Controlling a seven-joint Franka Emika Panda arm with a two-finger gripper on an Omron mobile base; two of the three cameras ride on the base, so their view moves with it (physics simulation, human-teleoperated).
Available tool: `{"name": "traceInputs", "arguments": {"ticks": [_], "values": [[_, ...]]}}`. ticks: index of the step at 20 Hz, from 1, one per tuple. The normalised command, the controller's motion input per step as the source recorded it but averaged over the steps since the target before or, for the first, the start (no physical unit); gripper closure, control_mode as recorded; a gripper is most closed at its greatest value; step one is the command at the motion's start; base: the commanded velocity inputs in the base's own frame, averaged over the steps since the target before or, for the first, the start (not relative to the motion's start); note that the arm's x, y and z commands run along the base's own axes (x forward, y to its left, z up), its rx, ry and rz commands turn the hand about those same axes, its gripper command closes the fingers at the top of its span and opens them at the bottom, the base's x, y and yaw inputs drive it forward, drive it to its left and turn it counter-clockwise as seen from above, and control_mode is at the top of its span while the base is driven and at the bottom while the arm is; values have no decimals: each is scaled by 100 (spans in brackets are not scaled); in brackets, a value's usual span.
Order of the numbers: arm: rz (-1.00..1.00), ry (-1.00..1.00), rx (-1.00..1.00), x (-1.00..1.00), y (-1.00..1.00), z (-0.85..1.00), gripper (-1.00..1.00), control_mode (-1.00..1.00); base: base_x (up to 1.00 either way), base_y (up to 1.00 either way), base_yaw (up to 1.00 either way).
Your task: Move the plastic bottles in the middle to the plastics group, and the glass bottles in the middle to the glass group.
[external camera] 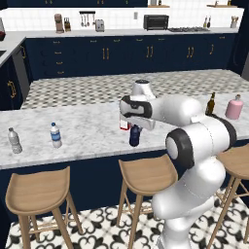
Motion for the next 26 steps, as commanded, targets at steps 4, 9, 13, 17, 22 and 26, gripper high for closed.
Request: {"name": "traceInputs", "arguments": {"ticks": [4, 9, 13, 17, 22, 26], "values": [[33, 0, 0, -4, 100, 13, 100, -100, 0, 0, 0], [33, 0, 0, 3, 100, 17, 100, -100, 0, 0, 0], [28, 0, 0, 28, 94, 20, 100, -100, 0, 0, 0], [21, 0, 0, 42, 84, 15, 100, -100, 0, 0, 0], [11, -5, 0, 54, 81, 0, 100, -100, 0, 0, 0], [10, -6, -2, 51, 42, -7, 100, -100, 0, 0, 0]]}}
